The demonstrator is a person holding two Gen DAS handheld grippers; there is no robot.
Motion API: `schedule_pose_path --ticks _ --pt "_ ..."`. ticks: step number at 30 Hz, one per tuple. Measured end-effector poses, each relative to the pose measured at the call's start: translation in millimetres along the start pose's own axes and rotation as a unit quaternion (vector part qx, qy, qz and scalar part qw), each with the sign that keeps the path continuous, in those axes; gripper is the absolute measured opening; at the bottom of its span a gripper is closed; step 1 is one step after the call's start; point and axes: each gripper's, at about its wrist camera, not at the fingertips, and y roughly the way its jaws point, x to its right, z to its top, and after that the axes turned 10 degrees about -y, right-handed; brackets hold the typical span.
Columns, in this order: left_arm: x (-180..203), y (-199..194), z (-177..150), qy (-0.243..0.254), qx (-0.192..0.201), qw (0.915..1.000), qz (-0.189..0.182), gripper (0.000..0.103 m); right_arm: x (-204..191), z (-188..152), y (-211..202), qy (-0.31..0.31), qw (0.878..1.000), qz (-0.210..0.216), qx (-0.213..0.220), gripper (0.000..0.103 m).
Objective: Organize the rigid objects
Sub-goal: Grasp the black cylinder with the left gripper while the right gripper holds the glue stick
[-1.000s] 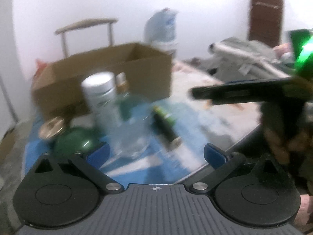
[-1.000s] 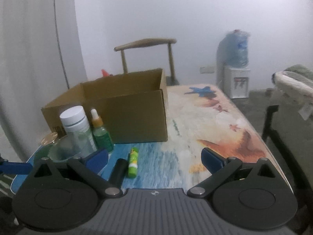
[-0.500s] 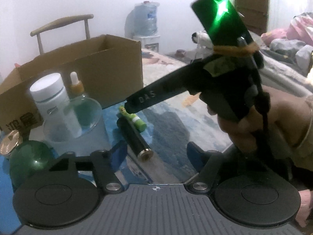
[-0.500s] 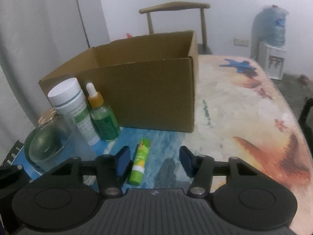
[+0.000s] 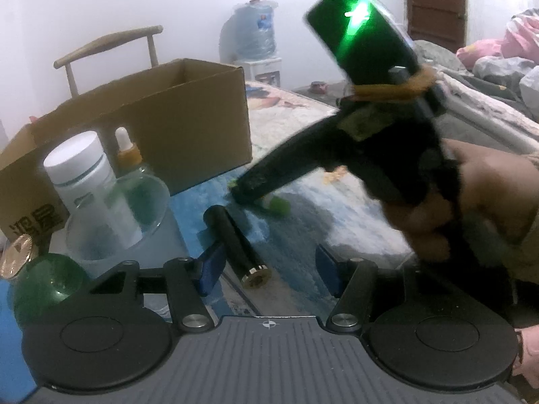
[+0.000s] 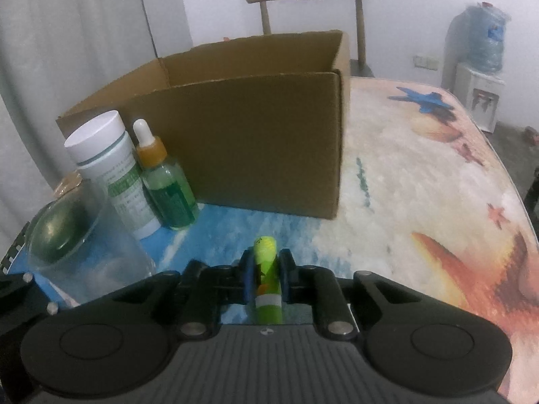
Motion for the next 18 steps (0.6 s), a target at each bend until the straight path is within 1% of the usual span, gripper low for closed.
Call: schedule_pose_path --ticks 4,6,10,12,14,16,18 --pt "0 3 2 -0.006 0.0 1.0 0.005 0.06 0 -13 -14 0.008 1.0 0.0 -0.001 0.016" --pt "0 4 2 -0.009 -0.001 0.9999 0.01 0.057 -1 -19 -21 0.012 1.0 0.003 -0.001 0.016" --pt "0 11 3 -0.023 -0.015 0.9994 0.02 0.047 -2 -27 -31 0.022 1.0 0.008 -0.001 0.016" --pt "-3 14 4 -0.038 -0.024 0.9987 0.025 0.039 0 -29 -34 0.027 1.0 0.012 0.0 0.017" --pt "-8 18 5 -0.056 -0.03 0.9976 0.029 0.028 2 -32 -36 0.034 0.999 0.014 0.002 0.017" --pt "-12 22 6 -0.07 -0.036 0.9966 0.025 0.026 5 -33 -38 0.039 0.999 0.015 0.003 0.017" --pt "-12 24 6 -0.073 -0.036 0.9965 0.016 0.025 7 -35 -39 0.041 0.999 0.016 0.003 0.017"
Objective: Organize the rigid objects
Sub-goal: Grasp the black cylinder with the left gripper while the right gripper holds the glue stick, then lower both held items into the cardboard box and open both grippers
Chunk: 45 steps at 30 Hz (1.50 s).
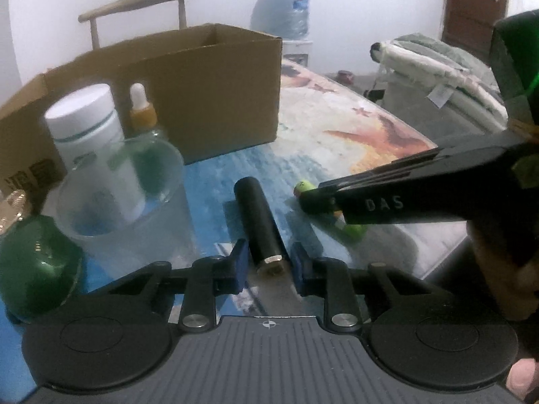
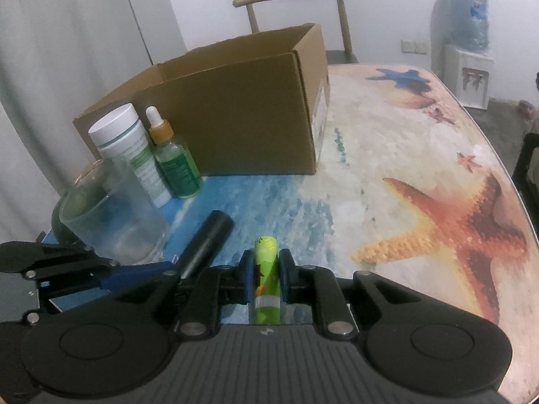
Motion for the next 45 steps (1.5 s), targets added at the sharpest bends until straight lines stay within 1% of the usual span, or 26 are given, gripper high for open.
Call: schedule_pose_path --ticks 4,7,12,18,22,24,26,29,31,36,40,43,45 --pt "9 0 -2 0.018 -0.003 0.9998 -0.013 0.025 7 0 1 0.02 1.0 0.012 0.002 0.016" --pt "11 2 -3 0.025 -0.005 0.9997 -0.006 0.027 9 0 2 0.027 0.999 0.016 0.005 0.017" --pt "10 8 0 0.025 -0.007 0.9996 0.005 0.034 7 -1 2 0.028 0.999 0.02 0.008 0.017" --pt "17 15 5 0.036 -0.009 0.9993 0.008 0.034 7 -1 3 0.031 0.999 0.023 0.011 0.017" --pt "21 19 7 0.043 -0.009 0.9989 0.019 0.035 8 -1 3 0.036 0.999 0.027 0.014 0.017" --pt "22 19 8 0.044 -0.009 0.9986 0.026 0.033 9 -2 3 0.037 0.999 0.029 0.016 0.017" --pt "22 20 8 0.04 -0.008 0.9987 0.029 0.024 10 -2 3 0.037 0.999 0.03 0.018 0.017" --pt "18 20 10 0.031 -0.006 0.9989 0.035 0.021 11 -4 2 0.041 0.998 0.035 0.022 0.016" --pt "17 18 10 0.027 -0.004 0.9991 0.033 0.021 11 -4 1 0.045 0.998 0.038 0.023 0.016" --pt "19 0 12 0.028 0.028 0.9989 0.026 0.021 8 1 -12 0.049 0.997 0.041 0.038 0.016" --pt "19 -24 22 0.025 0.055 0.998 0.02 0.021 1 14 -35 0.043 0.996 0.044 0.065 0.016" --pt "14 -46 35 0.02 0.08 0.9965 0.012 0.021 -9 36 -55 0.029 0.994 0.053 0.096 0.016" --pt "7 -62 50 0.012 0.098 0.9951 0.005 0.021 -18 57 -66 0.014 0.991 0.064 0.116 0.016"
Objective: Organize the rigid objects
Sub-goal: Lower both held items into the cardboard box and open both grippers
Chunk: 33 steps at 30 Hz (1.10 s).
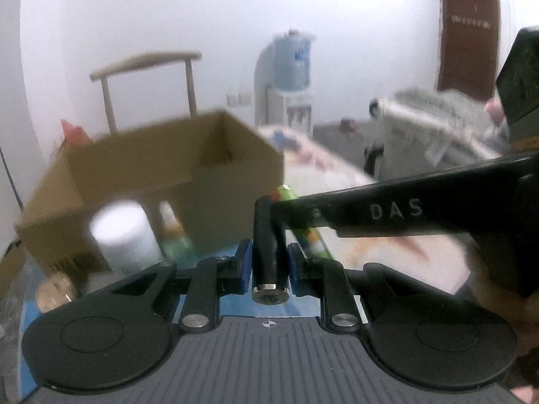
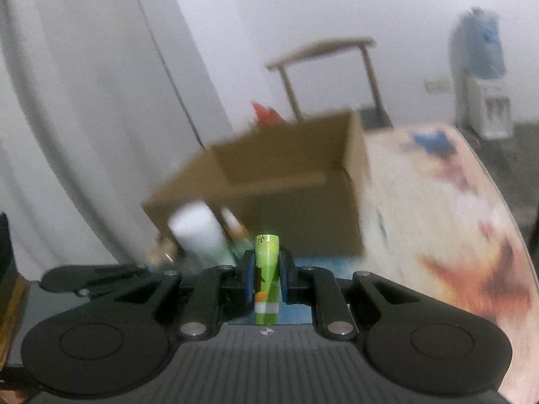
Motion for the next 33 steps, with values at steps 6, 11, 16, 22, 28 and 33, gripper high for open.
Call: schedule_pose_path --ticks 6,11,16,22,28,33 --pt "-48 -16 68 -0.031 0.032 0.999 0.002 0.021 -23 78 25 -0.043 0.998 0.023 0.034 0.016" --pt "-101 26 116 -0.045 -0.002 0.9972 0.059 0.021 -17 139 108 -0.012 0.997 0.066 -0.037 0.016" --pt "-156 95 130 -0.054 -0.082 0.9867 0.13 0.021 -7 165 216 0.019 0.985 0.073 -0.153 0.016" --pt "-202 155 131 -0.057 -0.152 0.9707 0.177 0.021 8 159 316 0.061 0.962 0.055 -0.26 0.016" --pt "-212 167 132 -0.044 -0.149 0.9673 0.2 0.025 20 156 352 0.095 0.952 0.051 -0.287 0.018" --pt "-205 164 137 -0.045 -0.137 0.9688 0.202 0.027 24 157 349 0.108 0.955 0.05 -0.273 0.018"
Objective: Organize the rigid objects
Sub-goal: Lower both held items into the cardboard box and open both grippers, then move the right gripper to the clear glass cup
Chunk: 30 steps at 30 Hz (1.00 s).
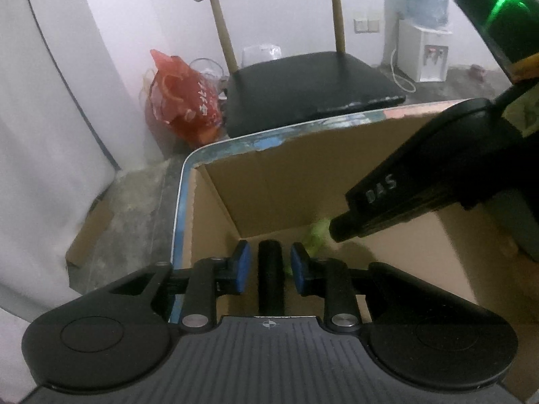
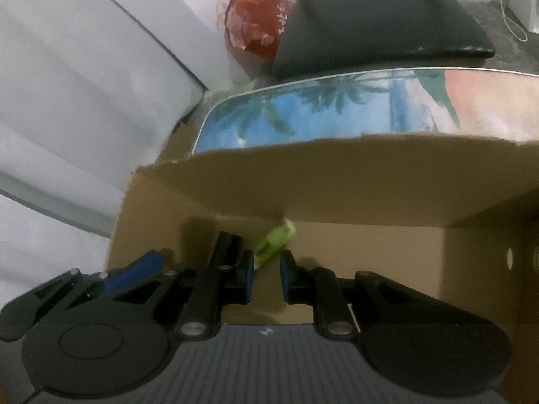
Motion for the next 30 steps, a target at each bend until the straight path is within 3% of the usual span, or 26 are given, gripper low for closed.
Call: schedule_pose_path --ticks 7,10,16,18,20,21,26,30 --pt "-10 -33 -2 -0.021 0.023 0.9994 -0.015 0.04 4 -19 -52 0.0 0.999 0.017 0.038 0.018" --pt "-21 -63 -7 -0.033 0.047 0.9979 -0.03 0.05 5 -38 -89 -0.001 0.998 0.028 0.064 0.018" --pt "-43 -148 -40 -0.041 0.115 0.9894 -0.079 0.067 -2 -105 -180 -0.024 0.987 0.078 0.137 0.019" --pt "-48 -177 -61 -0.038 0.141 0.9844 -0.098 0.077 -5 -137 -210 -0.042 0.98 0.086 0.172 0.02" --pt "-49 -194 -81 -0.034 0.153 0.9805 -0.118 0.094 -5 -169 -231 -0.055 0.973 0.089 0.204 0.021" --pt "-49 -201 -94 -0.036 0.164 0.978 -0.124 0.097 -5 -187 -238 -0.061 0.97 0.09 0.218 0.021" --pt "-33 -207 -157 -0.024 0.171 0.9698 -0.172 0.097 8 -261 -231 -0.055 0.963 0.089 0.248 0.021" --pt "-14 -190 -195 -0.02 0.152 0.9669 -0.204 0.097 21 -297 -195 -0.025 0.967 0.103 0.231 0.021"
